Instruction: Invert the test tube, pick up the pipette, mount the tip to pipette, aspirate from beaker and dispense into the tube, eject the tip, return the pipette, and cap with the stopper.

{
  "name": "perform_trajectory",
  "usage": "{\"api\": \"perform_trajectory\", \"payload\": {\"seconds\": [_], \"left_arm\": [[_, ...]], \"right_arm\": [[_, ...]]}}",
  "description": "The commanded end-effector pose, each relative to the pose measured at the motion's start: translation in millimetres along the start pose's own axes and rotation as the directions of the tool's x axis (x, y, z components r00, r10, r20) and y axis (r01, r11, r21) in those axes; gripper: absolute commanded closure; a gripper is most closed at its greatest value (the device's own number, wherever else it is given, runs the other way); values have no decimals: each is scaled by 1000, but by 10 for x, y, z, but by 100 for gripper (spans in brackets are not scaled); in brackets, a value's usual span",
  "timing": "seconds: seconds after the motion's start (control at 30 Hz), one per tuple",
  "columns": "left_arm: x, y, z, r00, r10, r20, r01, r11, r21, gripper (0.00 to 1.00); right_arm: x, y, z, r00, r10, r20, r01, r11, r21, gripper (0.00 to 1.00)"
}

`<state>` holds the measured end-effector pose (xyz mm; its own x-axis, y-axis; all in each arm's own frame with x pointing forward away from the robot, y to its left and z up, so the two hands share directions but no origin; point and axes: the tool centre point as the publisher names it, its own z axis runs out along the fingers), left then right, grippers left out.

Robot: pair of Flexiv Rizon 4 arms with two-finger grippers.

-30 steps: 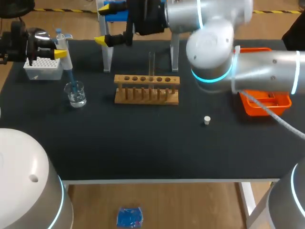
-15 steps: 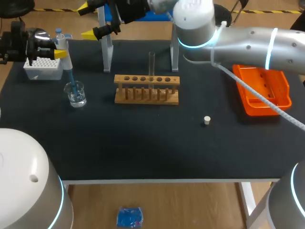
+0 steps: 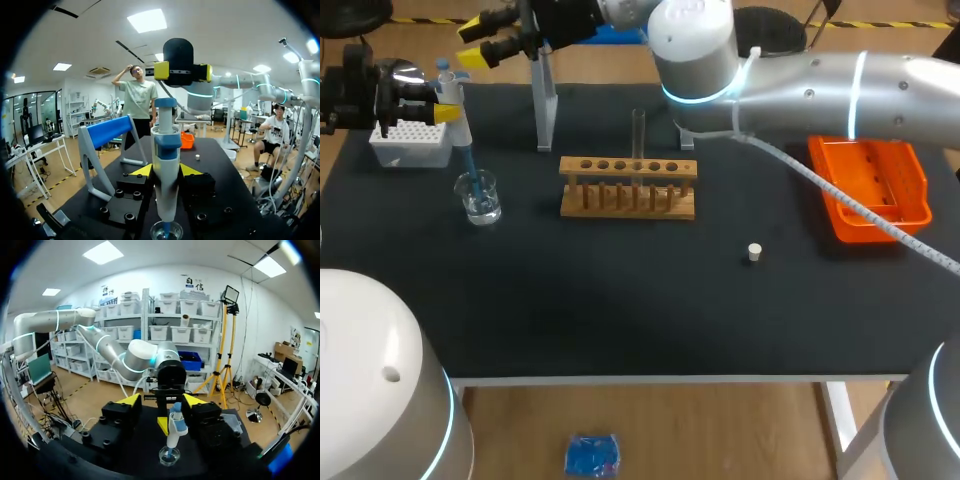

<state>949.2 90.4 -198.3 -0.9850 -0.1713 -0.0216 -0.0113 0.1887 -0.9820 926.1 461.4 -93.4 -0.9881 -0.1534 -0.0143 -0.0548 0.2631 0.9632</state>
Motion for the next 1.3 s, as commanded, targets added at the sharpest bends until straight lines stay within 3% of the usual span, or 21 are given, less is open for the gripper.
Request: {"api": "perform_trajectory", "payload": {"seconds": [0.03, 1.3], "left_arm": [[-14, 3, -12, 1000, 1, -5, -1, 1000, 1, 100], [-14, 3, -12, 1000, 1, -5, -1, 1000, 1, 100]], "right_arm": [[29, -8, 63, 1000, 5, 21, -5, 1000, -6, 100], [-191, -90, 401, 993, 35, 112, -38, 999, 24, 100]]}}
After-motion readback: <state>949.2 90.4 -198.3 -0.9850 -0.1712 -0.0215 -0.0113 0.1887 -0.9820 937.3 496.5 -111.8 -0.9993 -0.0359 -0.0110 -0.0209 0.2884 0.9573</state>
